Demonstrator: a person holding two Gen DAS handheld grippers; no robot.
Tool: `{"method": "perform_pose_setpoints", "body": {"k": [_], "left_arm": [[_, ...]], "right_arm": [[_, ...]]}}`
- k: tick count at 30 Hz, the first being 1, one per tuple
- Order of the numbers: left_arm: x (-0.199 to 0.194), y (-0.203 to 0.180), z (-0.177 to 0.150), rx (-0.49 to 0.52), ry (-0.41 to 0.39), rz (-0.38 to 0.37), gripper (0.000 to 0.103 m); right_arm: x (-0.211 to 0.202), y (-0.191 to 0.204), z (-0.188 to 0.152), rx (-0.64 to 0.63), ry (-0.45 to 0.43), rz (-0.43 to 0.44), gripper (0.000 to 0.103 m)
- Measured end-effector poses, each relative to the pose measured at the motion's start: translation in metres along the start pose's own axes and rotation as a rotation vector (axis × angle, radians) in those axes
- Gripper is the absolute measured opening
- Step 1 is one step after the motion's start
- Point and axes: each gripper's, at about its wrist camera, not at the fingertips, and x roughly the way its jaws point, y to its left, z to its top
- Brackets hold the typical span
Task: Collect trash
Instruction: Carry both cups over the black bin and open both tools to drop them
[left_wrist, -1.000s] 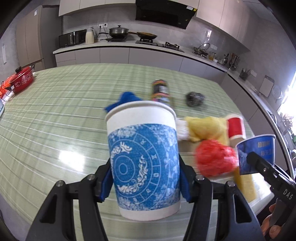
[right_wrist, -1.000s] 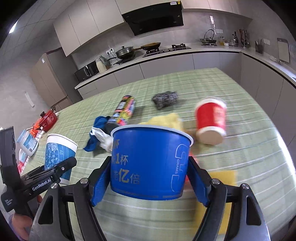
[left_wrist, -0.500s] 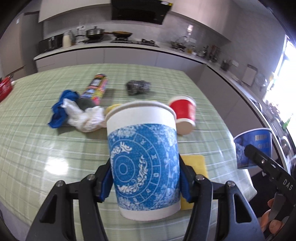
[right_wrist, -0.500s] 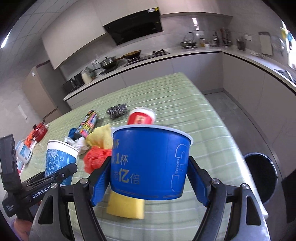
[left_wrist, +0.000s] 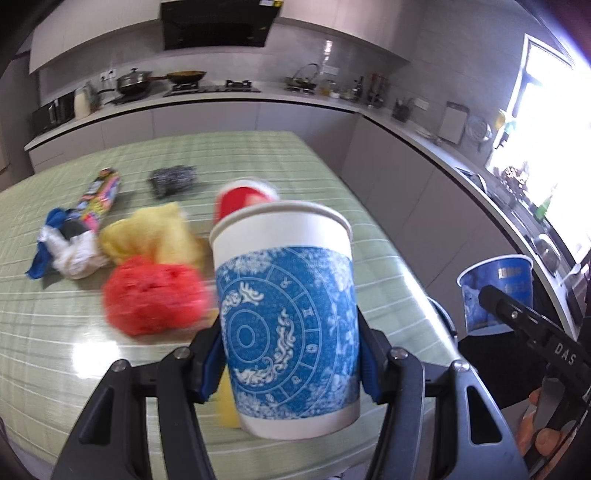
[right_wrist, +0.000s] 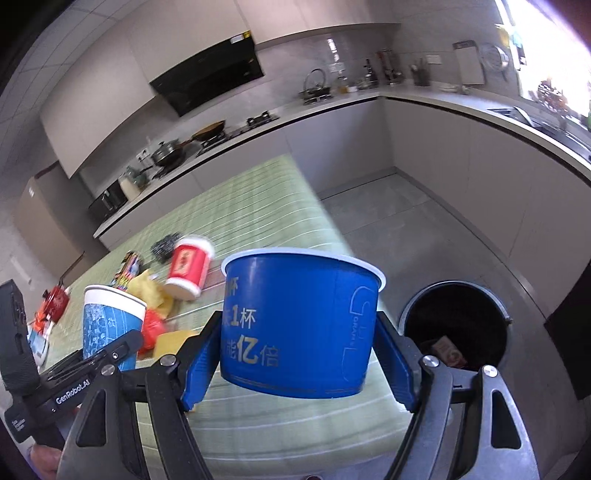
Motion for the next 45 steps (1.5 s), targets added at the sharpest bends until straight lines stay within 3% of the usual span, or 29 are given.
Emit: {"method": "perform_pose_setpoints", "body": {"k": [11,18,25,34,38,45], "left_arm": [[0.060,-0.164,0.003,0.001,0.047,-0.042,0.061],[0.114,-0.228,-0.010,0.051,0.111,-0.003,0.061],[0.160,-0.245,-0.024,0.058,0.186,0.081,0.063],[0.198,-0.247,-0.021,0.025,0.270,0.195,0.073],[0.190,-0.248,-0.012,0.016,0.253,0.196,0.076],[0.140,-0.243,0.004,-0.007,0.148,0.172,0.078]], "right_arm": [[-0.014,-0.174,0.042,-0.020,0.030,-0.035,0.079],[0.015,-0.247,0.045,-0.028,0.098,-0.028,0.079],[0.070,-0.284,0.029,-0.028,0.201,-0.004,0.079],[0.117,-0.296,0.029,-0.044,0.261,0.027,0.082],[0.119,-0.301,0.036,-0.024,0.263,0.028,0.085],[0.093,-0.295,0.049,-0.015,0.195,0.008,0.085]]}}
